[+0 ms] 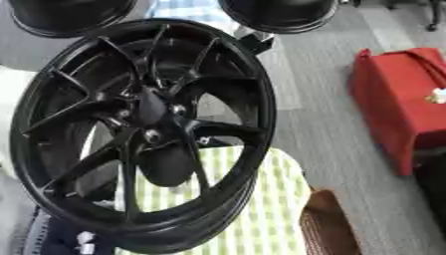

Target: Pull the pin out of the wheel hub.

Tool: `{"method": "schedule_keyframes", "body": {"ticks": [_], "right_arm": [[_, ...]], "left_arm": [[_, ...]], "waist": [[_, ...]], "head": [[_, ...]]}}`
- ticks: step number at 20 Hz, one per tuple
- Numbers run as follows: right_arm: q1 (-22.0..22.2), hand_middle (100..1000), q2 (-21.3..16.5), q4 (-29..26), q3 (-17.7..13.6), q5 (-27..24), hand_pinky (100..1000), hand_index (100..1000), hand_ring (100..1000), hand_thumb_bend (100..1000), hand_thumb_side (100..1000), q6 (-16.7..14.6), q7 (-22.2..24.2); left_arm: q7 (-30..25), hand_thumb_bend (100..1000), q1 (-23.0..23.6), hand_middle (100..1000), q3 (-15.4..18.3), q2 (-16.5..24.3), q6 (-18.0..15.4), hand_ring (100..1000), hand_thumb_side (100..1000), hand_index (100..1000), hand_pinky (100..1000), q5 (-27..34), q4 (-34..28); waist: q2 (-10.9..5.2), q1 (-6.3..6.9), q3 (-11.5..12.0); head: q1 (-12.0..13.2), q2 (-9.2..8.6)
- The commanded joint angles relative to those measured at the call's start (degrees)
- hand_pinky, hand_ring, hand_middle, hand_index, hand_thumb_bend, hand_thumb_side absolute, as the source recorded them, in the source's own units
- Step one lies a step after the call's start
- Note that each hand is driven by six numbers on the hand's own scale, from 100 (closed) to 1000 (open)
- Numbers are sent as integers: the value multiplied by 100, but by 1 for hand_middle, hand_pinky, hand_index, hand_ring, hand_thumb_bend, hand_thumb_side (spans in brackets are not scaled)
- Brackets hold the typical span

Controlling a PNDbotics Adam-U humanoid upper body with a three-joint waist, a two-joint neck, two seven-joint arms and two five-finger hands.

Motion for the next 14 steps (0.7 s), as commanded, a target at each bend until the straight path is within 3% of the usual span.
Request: {"method": "schedule_keyframes", "body": {"ticks": [1, 8, 14], "right_arm": [[-66, 781, -102, -153, 10, 127, 750, 817, 824, 274, 487, 207, -217], [-50, 780, -27, -176, 27, 226, 747, 809, 819, 277, 477, 453, -307], [-116, 724, 22, -338, 119, -51, 727, 789, 781, 233, 471, 285, -415]], "left_arm": [[-12, 412, -74, 528, 14, 100, -12, 639, 617, 726, 698, 17, -127], [-13, 412, -71, 528, 14, 104, -7, 638, 616, 726, 698, 14, -128], [-14, 411, -75, 528, 11, 95, -10, 638, 617, 726, 698, 9, -132]], "waist": [[-54, 0, 8], [-55, 7, 2], [-57, 11, 14]], "head": [[-18, -74], [-33, -69], [-58, -74]]}}
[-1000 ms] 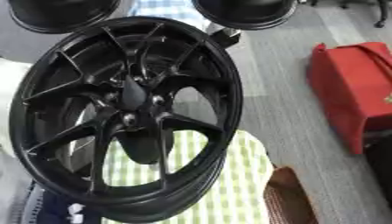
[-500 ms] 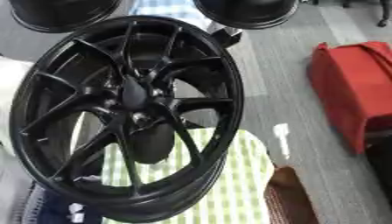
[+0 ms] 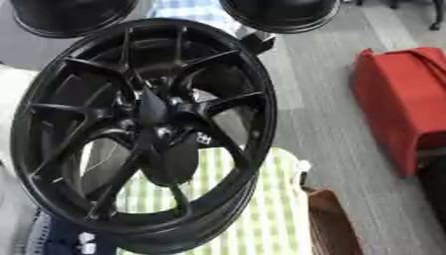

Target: Pull the pin out of the wheel hub.

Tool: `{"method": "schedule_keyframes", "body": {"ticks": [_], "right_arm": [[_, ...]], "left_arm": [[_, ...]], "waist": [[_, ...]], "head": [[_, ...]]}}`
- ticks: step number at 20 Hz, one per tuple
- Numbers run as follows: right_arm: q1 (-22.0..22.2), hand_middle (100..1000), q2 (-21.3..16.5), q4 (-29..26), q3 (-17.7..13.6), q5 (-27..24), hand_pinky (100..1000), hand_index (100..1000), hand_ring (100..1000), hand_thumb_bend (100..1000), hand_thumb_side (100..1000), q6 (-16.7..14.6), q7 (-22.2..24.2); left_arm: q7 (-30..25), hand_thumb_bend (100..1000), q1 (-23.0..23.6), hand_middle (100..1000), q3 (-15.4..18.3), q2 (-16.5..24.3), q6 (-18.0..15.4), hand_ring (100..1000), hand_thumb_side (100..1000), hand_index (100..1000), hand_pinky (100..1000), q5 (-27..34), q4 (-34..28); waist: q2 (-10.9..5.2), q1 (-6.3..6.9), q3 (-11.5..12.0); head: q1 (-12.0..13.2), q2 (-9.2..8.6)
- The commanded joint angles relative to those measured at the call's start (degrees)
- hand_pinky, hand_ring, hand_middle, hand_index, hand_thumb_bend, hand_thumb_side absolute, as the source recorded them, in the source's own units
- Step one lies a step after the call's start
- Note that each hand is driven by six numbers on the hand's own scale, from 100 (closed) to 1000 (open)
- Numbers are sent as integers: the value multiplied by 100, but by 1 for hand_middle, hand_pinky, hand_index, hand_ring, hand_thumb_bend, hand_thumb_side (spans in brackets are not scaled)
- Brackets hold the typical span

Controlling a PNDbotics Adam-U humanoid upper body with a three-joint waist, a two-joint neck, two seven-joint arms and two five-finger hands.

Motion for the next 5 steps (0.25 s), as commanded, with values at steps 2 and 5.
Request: {"method": "schedule_keyframes", "body": {"ticks": [2, 5], "right_arm": [[-133, 706, -73, -205, 66, -277, 719, 784, 769, 197, 487, -218, -53], [-303, 694, 103, -142, 217, -534, 712, 783, 761, 100, 550, -462, -25]], "left_arm": [[-12, 410, -73, 527, 7, 102, -12, 638, 616, 726, 698, 3, -123], [-20, 410, -85, 527, -5, 65, -13, 638, 616, 726, 698, 0, -129]], "waist": [[-57, -4, 13], [-49, 34, 46]], "head": [[-24, -84], [-16, -193]]}}
